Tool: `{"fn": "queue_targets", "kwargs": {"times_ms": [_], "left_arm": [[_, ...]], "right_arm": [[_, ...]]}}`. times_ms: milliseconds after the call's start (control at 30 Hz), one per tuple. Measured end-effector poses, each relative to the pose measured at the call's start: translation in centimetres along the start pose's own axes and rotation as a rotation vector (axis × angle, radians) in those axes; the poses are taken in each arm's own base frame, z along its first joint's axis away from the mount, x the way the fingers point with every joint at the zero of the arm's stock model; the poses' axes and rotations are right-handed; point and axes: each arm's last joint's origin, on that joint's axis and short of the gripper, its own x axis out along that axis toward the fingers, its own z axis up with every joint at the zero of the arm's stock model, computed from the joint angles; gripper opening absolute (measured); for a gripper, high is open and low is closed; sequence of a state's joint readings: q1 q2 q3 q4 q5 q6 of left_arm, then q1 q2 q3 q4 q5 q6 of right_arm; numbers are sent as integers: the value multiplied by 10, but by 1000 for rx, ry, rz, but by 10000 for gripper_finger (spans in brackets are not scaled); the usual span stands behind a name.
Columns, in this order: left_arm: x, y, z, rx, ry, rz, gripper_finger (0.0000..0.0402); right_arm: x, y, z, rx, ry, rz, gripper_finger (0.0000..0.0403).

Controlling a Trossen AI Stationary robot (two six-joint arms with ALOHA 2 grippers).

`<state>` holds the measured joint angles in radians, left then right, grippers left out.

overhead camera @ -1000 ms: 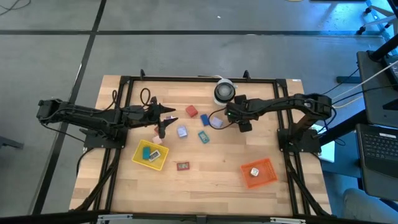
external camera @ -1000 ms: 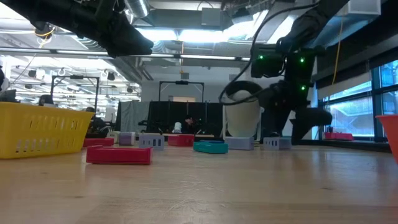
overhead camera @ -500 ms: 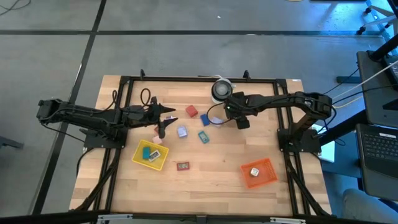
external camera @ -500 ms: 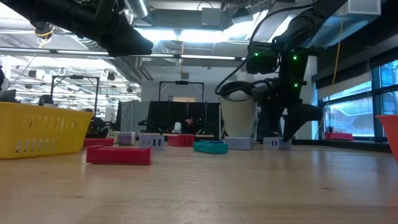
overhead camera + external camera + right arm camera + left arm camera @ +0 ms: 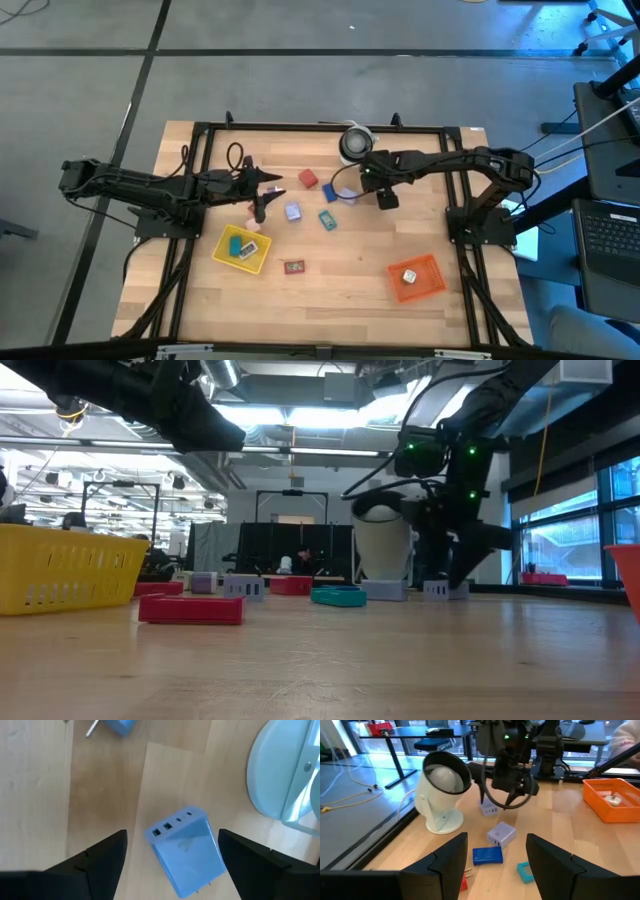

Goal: Pick & Place Office items
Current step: Put the right violet charger adapter into the orange bin

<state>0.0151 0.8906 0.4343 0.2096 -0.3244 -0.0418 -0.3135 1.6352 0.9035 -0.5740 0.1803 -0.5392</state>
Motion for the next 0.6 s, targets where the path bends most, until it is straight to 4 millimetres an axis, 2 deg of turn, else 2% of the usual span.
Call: {"fn": "queue_targets", "kwargs": {"times_ms": [433,600], "left_arm": [[0,0,0,2,1,-13,198],[0,0,0,1,1,-13,198]], "right_arm": [[2,-6,-3,61,-43,73,314],[16,-6,-3,64,-5,92,313]]}}
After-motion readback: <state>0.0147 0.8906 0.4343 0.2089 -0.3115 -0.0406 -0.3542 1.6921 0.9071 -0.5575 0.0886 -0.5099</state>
